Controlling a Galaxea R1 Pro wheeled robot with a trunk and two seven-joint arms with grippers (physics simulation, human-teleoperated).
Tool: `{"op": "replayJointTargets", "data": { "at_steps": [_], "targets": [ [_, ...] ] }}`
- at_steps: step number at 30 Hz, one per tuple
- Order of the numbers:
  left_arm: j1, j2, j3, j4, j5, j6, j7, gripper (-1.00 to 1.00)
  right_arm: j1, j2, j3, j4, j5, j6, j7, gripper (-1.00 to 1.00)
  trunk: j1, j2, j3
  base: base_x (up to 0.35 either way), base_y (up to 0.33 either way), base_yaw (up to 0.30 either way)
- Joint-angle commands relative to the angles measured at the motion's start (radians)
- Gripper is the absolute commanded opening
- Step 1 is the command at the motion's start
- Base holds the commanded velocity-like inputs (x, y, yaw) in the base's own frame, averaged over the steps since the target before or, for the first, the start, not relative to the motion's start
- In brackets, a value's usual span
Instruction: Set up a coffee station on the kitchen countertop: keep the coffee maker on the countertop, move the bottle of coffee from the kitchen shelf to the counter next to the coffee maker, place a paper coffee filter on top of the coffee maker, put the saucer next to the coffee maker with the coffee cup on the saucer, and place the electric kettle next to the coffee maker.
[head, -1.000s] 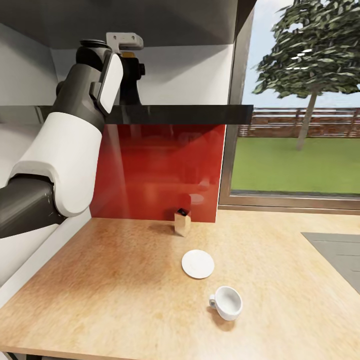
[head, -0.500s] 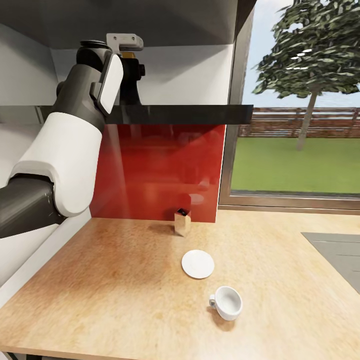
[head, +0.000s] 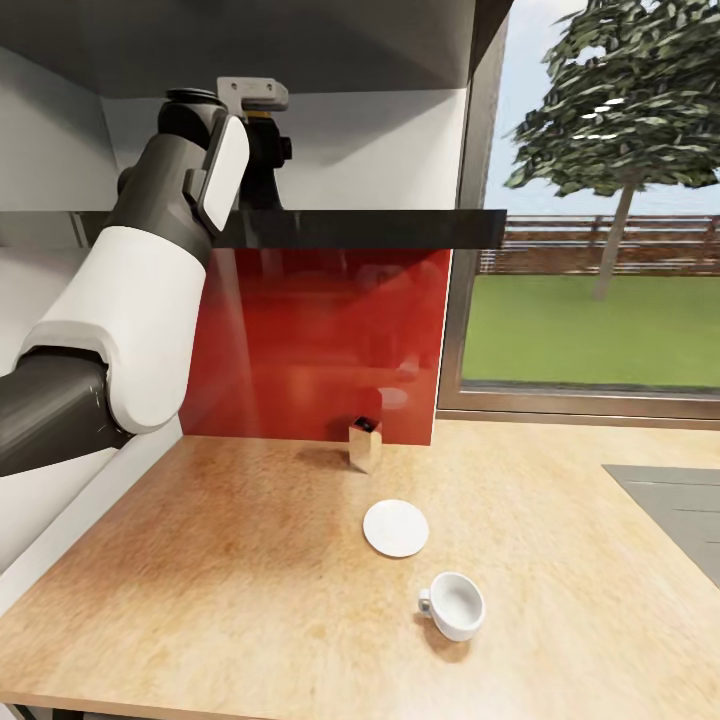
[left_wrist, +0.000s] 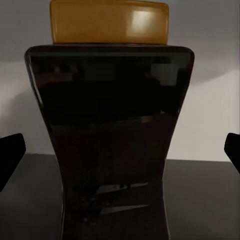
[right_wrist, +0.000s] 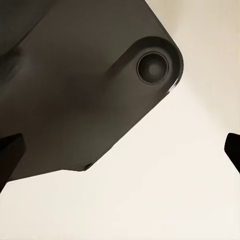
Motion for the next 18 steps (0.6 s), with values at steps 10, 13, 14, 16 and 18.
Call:
{"op": "replayJointTargets", "data": {
  "at_steps": [10,13,14,16,18],
  "targets": [
    [-0.001,0.0,0.0,-0.001,-0.002,0.004,0.002,1.0,0.0,0.0,0.002,0.001,-0.001,-0.005,0.0,1.0,0.0,-0.001,-0.001,0.011,0.0,0.0],
    [-0.001,0.0,0.0,-0.001,-0.002,0.004,0.002,1.0,0.0,0.0,0.002,0.001,-0.001,-0.005,0.0,1.0,0.0,-0.001,-0.001,0.123,0.0,0.0],
    [-0.001,0.0,0.001,-0.001,-0.002,0.004,0.002,1.0,0.0,0.0,0.002,0.001,-0.001,-0.005,0.0,1.0,0.0,-0.001,-0.001,0.099,0.0,0.0],
    [-0.001,0.0,0.001,-0.001,-0.002,0.004,0.002,1.0,0.0,0.0,0.002,0.001,-0.001,-0.005,0.0,1.0,0.0,-0.001,-0.001,0.072,0.0,0.0],
    [-0.001,0.0,0.001,-0.001,-0.002,0.004,0.002,1.0,0.0,0.0,0.002,0.001,-0.001,-0.005,0.0,1.0,0.0,-0.001,-0.001,0.046,0.0,0.0]
  ]
}}
